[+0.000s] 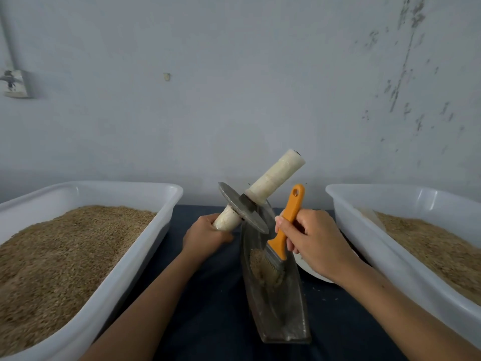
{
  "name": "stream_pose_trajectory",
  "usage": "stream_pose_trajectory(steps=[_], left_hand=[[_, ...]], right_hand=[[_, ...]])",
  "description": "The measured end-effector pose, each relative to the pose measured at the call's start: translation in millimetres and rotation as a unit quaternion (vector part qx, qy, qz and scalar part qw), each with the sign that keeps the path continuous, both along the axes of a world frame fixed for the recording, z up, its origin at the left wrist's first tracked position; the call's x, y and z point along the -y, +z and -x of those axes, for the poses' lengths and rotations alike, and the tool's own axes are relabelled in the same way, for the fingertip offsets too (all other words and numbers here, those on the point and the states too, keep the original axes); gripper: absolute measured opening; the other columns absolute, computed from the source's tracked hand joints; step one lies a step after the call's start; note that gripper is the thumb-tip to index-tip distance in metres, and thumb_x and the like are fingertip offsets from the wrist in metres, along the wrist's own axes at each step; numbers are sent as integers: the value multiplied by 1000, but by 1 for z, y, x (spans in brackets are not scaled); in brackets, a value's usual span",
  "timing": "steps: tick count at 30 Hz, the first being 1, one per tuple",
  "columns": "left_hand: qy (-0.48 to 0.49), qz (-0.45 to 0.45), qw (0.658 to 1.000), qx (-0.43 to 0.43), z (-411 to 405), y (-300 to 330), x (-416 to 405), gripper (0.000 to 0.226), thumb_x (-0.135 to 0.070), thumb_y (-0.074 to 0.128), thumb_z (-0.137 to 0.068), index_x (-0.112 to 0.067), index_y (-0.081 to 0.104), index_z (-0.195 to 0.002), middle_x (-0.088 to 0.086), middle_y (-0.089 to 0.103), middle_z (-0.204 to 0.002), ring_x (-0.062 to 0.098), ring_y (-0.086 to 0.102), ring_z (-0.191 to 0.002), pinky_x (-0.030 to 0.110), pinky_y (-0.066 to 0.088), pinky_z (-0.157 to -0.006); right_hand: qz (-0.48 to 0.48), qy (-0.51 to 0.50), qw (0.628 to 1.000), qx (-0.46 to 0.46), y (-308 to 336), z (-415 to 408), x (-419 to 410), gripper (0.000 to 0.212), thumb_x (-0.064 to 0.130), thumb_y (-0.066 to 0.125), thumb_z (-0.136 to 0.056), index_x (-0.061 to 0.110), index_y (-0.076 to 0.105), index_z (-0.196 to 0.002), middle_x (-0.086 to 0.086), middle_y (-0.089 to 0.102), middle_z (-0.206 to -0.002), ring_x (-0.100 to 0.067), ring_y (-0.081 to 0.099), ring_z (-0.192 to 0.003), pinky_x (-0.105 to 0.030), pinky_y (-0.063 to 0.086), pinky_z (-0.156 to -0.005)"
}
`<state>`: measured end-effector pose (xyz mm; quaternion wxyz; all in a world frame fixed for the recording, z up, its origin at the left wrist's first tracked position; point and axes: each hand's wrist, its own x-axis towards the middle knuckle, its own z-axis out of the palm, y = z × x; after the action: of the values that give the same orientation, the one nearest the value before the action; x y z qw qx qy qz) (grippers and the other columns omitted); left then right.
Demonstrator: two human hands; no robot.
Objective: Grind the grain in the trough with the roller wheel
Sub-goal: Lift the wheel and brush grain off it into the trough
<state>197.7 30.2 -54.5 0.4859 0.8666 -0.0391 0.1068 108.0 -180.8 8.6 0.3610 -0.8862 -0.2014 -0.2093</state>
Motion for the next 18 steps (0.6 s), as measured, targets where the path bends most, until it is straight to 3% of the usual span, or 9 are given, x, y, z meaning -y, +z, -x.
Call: stream_pose_trajectory(steps=[4,8,14,18], left_hand=[[6,-11,1000,5,-2,-2,0,38,-21,73,-64,-40,60,-93,-11,65,-79,17,63,-81,42,53,-79],[8,-10,1000,-2,-3,-2,1,41,-26,72,-59,-39,63,-97,-10,66,-79,17,64,-80,39,52,-78],[10,-13,1000,-3,-4,-4,0,43,-19,74,-65,-30,66,-106,-7,66,-83,18,63,-84,35,49,-74],[15,-20,1000,-2,-5,-3,1,41,-18,74,-66,-28,66,-104,-8,64,-79,19,63,-82,33,48,-71]], right_hand=[[-126,28,991,-25,7,-2,8,33,21,51,-98,4,64,-73,2,53,-46,-4,48,-42,-13,38,-47],[-93,9,992,-87,1,-9,9,33,20,50,-98,3,62,-73,7,54,-44,-2,47,-39,-11,36,-45],[-237,-87,967,-31,2,-28,35,35,20,48,-99,1,63,-75,0,53,-45,-7,47,-38,-15,36,-40],[-170,-94,979,-65,-2,-36,45,33,21,50,-99,3,64,-76,-6,60,-52,-11,54,-43,-18,40,-41]])
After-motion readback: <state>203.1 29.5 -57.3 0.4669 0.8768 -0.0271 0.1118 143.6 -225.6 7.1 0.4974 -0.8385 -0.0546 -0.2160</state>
